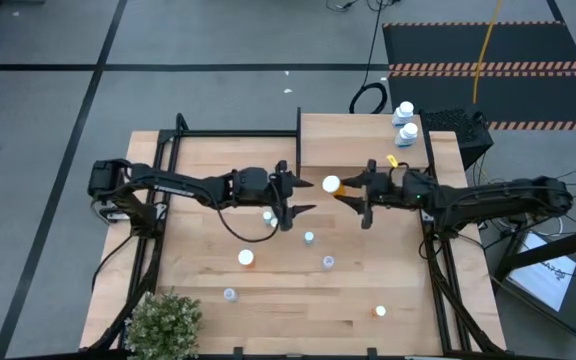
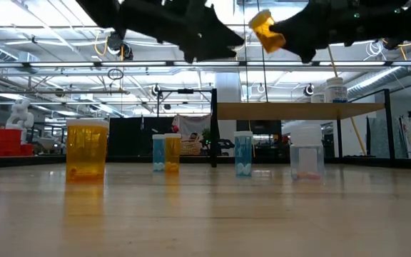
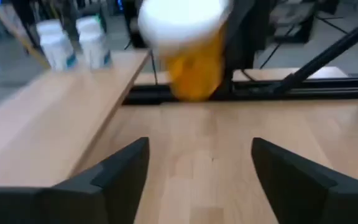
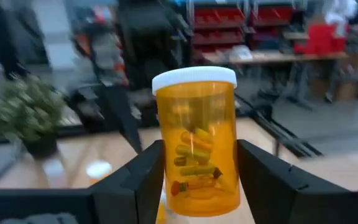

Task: Pick and place medicine bottles onto shelf by color
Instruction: Put the bottom large orange pill bottle on the shelf

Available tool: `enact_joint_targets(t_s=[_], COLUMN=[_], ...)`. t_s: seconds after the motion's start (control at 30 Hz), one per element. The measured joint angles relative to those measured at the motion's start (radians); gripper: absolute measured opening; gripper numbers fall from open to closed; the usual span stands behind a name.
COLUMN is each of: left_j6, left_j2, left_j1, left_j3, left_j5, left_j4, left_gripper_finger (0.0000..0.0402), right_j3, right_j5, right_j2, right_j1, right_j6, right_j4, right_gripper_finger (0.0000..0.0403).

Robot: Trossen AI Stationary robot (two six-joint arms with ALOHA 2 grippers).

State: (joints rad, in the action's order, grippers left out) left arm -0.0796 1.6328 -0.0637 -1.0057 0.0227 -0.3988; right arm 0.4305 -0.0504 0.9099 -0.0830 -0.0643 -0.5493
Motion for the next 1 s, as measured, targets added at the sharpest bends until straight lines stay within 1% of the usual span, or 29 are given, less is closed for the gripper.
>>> enact_joint_targets(t_s=[0.1,0.17,0.3,0.4,0.53,0.63,0.87,1.0], left_j6=[0.034,0.051,0.066,0.068,0.073,0.05,0.039,0.059], left_j2=[0.036,0.052,0.079,0.081,0.082,0.083,0.083,0.083], left_j1=[-0.002,-0.003,-0.003,-0.004,0.001,0.003,0.008,0.009], left_j3=[0.0,0.0,0.0,0.0,0.0,0.0,0.0,-0.001], left_j5=[-0.009,-0.027,-0.039,-0.085,-0.103,-0.107,-0.112,-0.109], left_j4=[-0.073,-0.127,-0.191,-0.235,-0.256,-0.256,-0.272,-0.288], left_gripper_finger=[0.0311,0.0319,0.0323,0.0324,0.0324,0.0324,0.0324,0.0324], right_j3=[-0.014,-0.013,-0.014,-0.014,-0.014,-0.014,-0.014,-0.014], right_j5=[0.055,0.061,0.081,0.083,0.106,0.111,0.157,0.157], right_j2=[0.035,0.06,0.113,0.152,0.215,0.254,0.331,0.37], right_j1=[0.0,0.0,0.0,0.0,0.0,0.0,0.0,0.0], right_j6=[-0.001,-0.001,-0.001,-0.002,-0.002,-0.002,-0.003,-0.003], right_j4=[-0.116,-0.181,-0.24,-0.317,-0.406,-0.469,-0.566,-0.609], right_gripper_finger=[0.018,0.018,0.018,0.018,0.018,0.018,0.018,0.018])
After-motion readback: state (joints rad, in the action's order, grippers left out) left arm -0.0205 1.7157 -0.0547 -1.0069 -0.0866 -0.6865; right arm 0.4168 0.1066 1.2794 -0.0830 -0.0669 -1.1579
